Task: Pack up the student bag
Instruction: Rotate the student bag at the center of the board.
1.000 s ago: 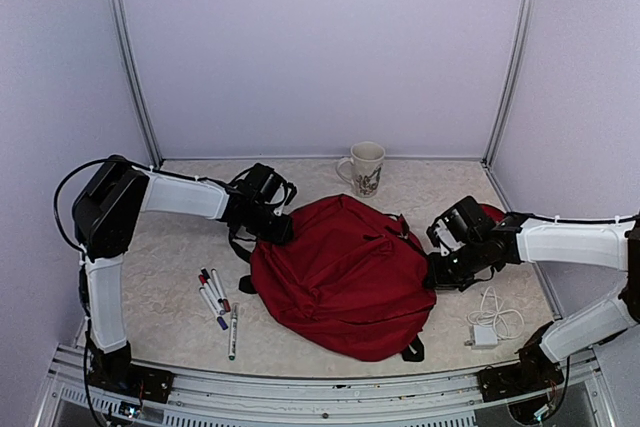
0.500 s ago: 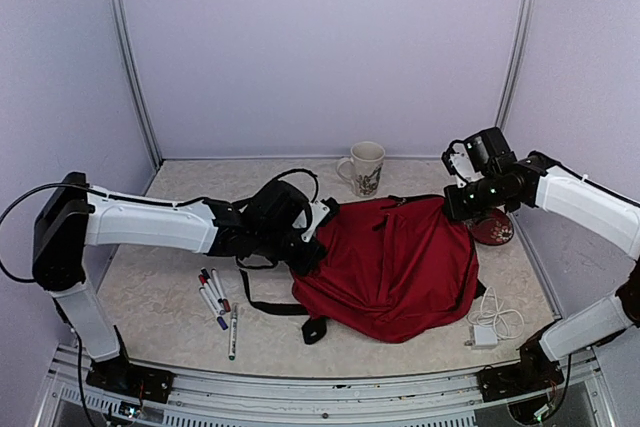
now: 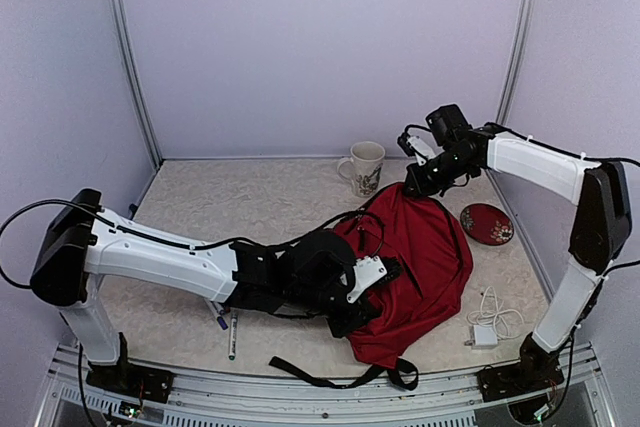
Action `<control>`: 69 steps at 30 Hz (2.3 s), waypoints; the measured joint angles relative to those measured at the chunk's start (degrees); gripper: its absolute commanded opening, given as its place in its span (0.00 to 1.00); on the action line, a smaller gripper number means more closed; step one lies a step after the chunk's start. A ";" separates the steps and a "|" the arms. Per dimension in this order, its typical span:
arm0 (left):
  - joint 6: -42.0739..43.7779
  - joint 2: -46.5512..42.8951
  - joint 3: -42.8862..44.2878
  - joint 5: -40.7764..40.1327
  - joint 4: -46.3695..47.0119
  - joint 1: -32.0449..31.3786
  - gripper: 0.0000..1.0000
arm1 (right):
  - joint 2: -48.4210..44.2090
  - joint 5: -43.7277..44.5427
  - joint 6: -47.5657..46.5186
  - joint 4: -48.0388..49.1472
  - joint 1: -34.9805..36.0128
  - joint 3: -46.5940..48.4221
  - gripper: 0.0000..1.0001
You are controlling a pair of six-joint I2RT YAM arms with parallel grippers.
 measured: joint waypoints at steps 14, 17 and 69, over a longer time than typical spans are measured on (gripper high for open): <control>1.16 -11.54 -3.58 5.14 -0.63 7.76 0.99 | 3.45 4.63 1.90 7.85 4.13 0.87 0.77; -1.79 -12.22 -3.43 3.74 0.61 16.92 0.96 | -2.62 10.12 3.96 6.58 4.00 -5.49 0.81; -14.25 -22.67 -19.34 0.81 0.70 15.93 0.89 | 7.10 10.67 4.24 5.88 11.23 7.28 0.52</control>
